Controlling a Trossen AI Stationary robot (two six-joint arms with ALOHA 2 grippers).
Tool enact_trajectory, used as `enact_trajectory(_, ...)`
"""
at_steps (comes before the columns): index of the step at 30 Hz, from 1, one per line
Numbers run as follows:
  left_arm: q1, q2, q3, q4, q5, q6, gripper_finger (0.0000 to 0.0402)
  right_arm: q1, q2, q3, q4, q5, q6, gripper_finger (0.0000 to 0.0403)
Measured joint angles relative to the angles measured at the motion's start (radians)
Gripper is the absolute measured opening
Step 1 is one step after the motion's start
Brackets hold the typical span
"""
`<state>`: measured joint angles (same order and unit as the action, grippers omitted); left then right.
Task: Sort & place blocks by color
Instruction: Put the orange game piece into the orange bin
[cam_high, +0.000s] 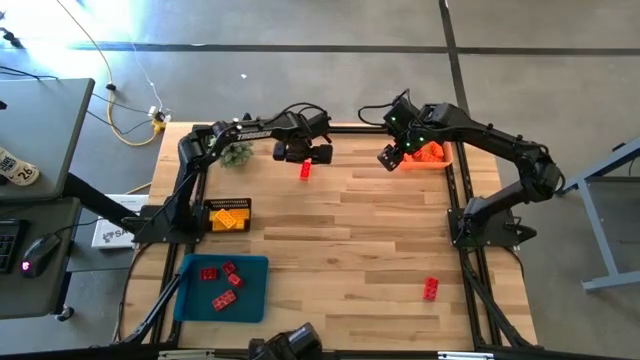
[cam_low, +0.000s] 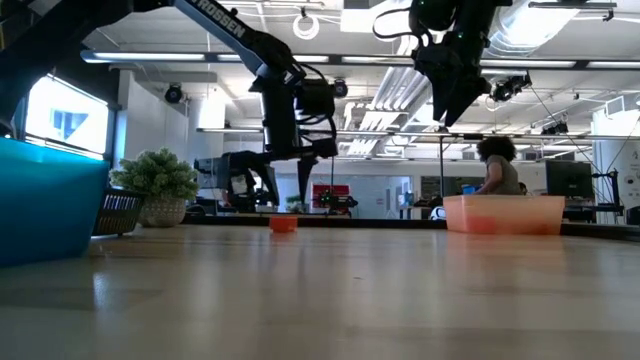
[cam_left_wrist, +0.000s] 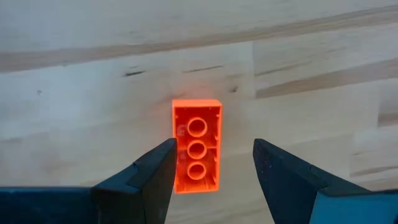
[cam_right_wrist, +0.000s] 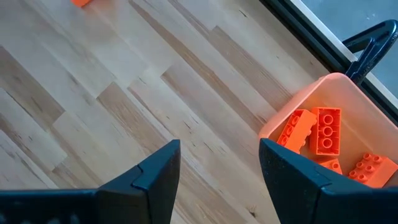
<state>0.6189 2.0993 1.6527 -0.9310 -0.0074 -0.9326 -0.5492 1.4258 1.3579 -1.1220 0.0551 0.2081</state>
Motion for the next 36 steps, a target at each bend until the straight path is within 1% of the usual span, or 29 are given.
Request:
enact_trajectory(8, -0.011, 0.039, 0.0, 0.0, -0.009, 0.001, 0.02, 0.0, 0.0, 0.0, 0.003, 0.0, 0.0, 0.0204)
enact_trajectory(14, -0.01, 0.066, 0.0, -0.001, 0.014, -0.003, 0.02, 0.0, 0.0, 0.0, 0.002, 0.0, 0.0, 0.0204)
enact_trajectory(20, -0.011, 0.073, 0.0, -0.002, 0.01, 0.001, 0.02, 0.0, 0.0, 0.0, 0.001, 0.0, 0.0, 0.0204)
enact_trajectory(26, -0.011, 0.082, 0.0, -0.004, -0.015, 0.002, 0.02, 0.0, 0.0, 0.0, 0.001, 0.001, 0.0, 0.0204)
enact_trajectory(32, -0.01, 0.101, 0.0, -0.01, 0.004, 0.016, 0.02, 0.0, 0.0, 0.0, 0.002, 0.001, 0.0, 0.0204)
enact_trajectory(36, -0.007, 0.101, 0.0, -0.006, 0.003, 0.032, 0.0186, 0.0, 0.0, 0.0, 0.003, 0.004, 0.0, 0.0204)
